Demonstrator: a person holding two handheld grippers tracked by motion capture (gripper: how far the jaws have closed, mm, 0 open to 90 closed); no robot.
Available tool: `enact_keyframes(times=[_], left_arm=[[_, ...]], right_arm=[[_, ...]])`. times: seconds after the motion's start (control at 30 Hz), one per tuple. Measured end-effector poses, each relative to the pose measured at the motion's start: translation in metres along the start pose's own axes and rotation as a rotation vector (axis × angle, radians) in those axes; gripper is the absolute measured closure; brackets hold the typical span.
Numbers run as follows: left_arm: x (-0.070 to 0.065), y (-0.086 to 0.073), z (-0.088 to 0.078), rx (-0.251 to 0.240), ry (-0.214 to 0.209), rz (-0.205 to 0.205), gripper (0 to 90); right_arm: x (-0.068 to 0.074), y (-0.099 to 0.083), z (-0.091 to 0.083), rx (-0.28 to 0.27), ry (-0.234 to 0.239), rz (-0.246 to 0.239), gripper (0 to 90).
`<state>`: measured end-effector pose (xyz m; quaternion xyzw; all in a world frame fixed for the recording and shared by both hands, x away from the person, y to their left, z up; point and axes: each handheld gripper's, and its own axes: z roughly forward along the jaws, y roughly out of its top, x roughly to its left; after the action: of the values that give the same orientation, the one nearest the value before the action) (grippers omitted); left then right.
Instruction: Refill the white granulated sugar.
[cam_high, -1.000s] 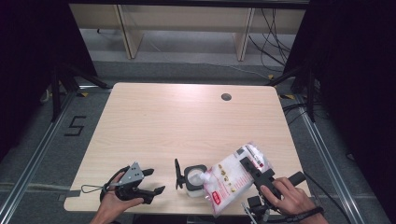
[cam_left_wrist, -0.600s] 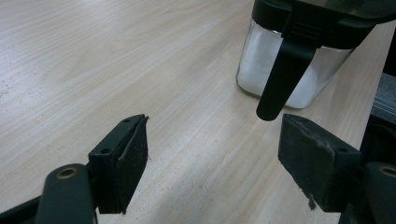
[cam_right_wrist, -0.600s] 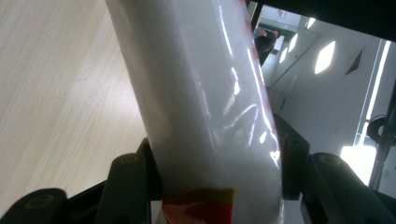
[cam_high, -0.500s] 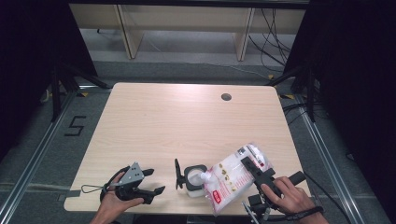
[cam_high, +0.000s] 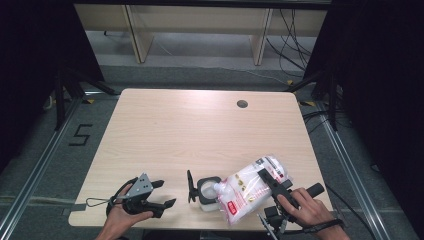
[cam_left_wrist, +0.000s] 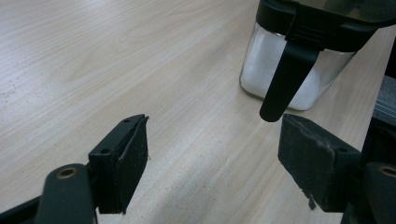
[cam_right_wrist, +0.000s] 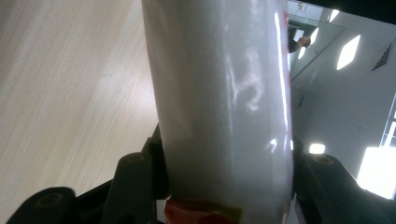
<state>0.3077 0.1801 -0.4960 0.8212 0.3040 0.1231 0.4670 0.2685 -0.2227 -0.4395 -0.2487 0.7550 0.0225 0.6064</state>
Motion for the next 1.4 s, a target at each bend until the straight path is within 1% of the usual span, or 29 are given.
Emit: enact_keyframes(times=[0.1,0.17,0.2,0.27,0.3,0.4,0.5,0.53,0.57,0.6,0.67,0.7,0.73,0.77,0.8,0.83,0.87,0.97,1.0,1.03,1.1,1.13,1.2,1.23,1.27,1.3,1.33,1.37,1.4], left_arm=[[-0.001,0.000,0.000,0.001,0.002,0.001,23.7],[0.001,0.001,-0.001,0.007,-0.002,0.037,23.7],[0.001,0.001,0.000,0.005,-0.001,0.035,23.7],[0.001,0.001,0.000,0.004,-0.003,0.033,23.8],[0.000,0.001,-0.001,0.005,0.002,0.016,23.7],[0.001,0.001,-0.001,0.005,0.001,0.020,23.7],[0.000,0.001,-0.001,0.005,0.001,0.018,23.7],[0.000,0.001,-0.001,0.006,0.001,0.019,23.7],[0.000,0.001,-0.001,0.003,0.000,0.018,23.7],[-0.001,0.001,0.000,-0.013,-0.006,0.003,23.7],[0.000,0.000,-0.001,0.000,-0.003,0.002,23.7],[0.000,0.000,-0.001,0.001,-0.005,0.003,23.7],[-0.001,0.000,0.000,-0.014,-0.005,-0.012,23.7],[-0.001,0.000,0.000,-0.013,-0.006,-0.011,23.7],[0.001,0.001,-0.001,0.003,-0.003,0.012,23.7],[0.000,0.000,0.000,0.003,-0.001,0.003,23.7],[0.000,0.000,0.000,0.003,0.004,0.001,23.7],[0.000,0.000,0.000,0.003,0.004,0.000,23.7],[0.000,0.000,0.000,-0.001,-0.001,-0.002,23.6],[0.000,0.000,0.000,0.002,0.002,0.003,23.6],[0.000,0.001,0.000,0.001,-0.002,0.007,23.6],[0.001,0.001,0.000,0.003,-0.005,0.032,23.6],[0.001,0.001,0.000,0.004,-0.006,0.020,23.6],[0.000,0.000,0.001,0.004,-0.009,0.007,23.6],[0.001,0.000,0.001,0.004,-0.010,0.016,23.6],[0.001,0.001,0.001,0.005,-0.012,0.033,23.6],[0.000,0.000,0.001,0.003,-0.010,0.001,23.6],[0.000,0.000,0.001,0.004,-0.003,0.005,23.6],[0.000,0.000,0.001,0.002,-0.002,0.005,23.6]], right_arm=[[0.003,0.001,0.001,0.019,0.008,-0.004,56.1],[0.005,0.002,0.003,0.013,0.002,-0.019,56.4],[0.005,0.002,0.004,0.024,0.014,-0.017,56.4],[0.007,0.002,0.005,0.021,0.006,-0.020,56.6],[0.008,0.002,0.006,0.027,0.008,-0.011,56.6],[0.009,0.003,0.008,0.033,0.030,0.000,56.7],[0.011,0.002,0.010,0.021,0.027,-0.002,57.1],[0.012,0.002,0.010,0.030,0.043,0.016,57.3],[0.013,0.002,0.011,0.020,0.032,0.024,57.5],[0.014,0.001,0.010,0.027,0.050,0.052,57.8],[0.013,-0.002,0.011,0.013,0.065,0.067,58.1],[0.014,-0.002,0.011,0.008,0.078,0.094,58.2],[0.011,-0.003,0.013,-0.029,0.052,0.052,58.4],[0.016,-0.004,0.010,0.000,0.074,0.115,58.5],[0.013,-0.005,0.013,-0.049,0.059,0.087,58.8],[0.016,-0.007,0.011,-0.044,0.074,0.151,58.9],[0.017,-0.008,0.010,-0.059,0.079,0.176,59.0],[0.020,-0.011,0.007,-0.108,0.074,0.199,59.2],[0.023,-0.012,0.005,-0.104,0.094,0.258,59.2],[0.023,-0.013,0.004,-0.121,0.084,0.255,59.2],[0.024,-0.017,0.003,-0.138,0.097,0.279,59.3],[0.026,-0.018,0.002,-0.131,0.093,0.296,59.3],[0.029,-0.019,0.002,-0.138,0.121,0.354,59.4],[0.028,-0.020,0.003,-0.152,0.116,0.331,59.4],[0.030,-0.021,0.004,-0.158,0.127,0.380,59.4],[0.031,-0.022,0.005,-0.172,0.123,0.391,59.4],[0.031,-0.022,0.006,-0.182,0.121,0.399,59.4],[0.034,-0.023,0.007,-0.180,0.139,0.462,59.5],[0.036,-0.023,0.008,-0.197,0.142,0.501,59.5]])
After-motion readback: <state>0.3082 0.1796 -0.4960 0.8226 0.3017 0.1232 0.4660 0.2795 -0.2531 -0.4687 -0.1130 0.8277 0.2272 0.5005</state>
